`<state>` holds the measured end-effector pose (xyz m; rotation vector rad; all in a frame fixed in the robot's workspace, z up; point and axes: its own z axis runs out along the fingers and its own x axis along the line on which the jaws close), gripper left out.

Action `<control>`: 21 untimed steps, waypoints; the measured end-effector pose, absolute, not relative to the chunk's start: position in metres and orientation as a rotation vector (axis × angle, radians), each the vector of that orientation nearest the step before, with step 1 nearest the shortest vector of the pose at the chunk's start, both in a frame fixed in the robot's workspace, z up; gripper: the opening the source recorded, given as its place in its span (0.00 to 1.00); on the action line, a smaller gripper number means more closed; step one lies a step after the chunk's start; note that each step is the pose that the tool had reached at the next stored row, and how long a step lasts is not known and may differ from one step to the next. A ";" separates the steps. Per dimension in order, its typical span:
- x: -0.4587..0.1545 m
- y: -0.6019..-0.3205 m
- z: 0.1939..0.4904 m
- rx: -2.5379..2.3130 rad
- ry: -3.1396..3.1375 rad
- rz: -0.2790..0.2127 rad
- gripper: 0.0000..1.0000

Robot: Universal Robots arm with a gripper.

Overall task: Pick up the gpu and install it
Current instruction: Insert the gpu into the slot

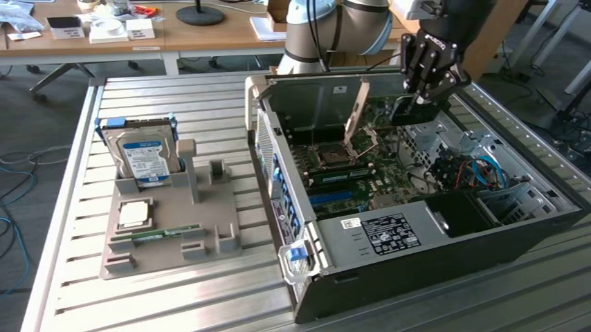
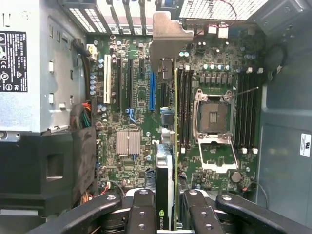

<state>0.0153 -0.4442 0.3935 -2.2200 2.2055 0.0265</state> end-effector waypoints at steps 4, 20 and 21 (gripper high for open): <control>0.015 -0.444 0.390 -2.220 2.206 0.026 0.27; 0.008 -0.444 0.384 -2.220 2.206 0.026 0.27; 0.007 -0.444 0.384 -2.220 2.206 0.026 0.27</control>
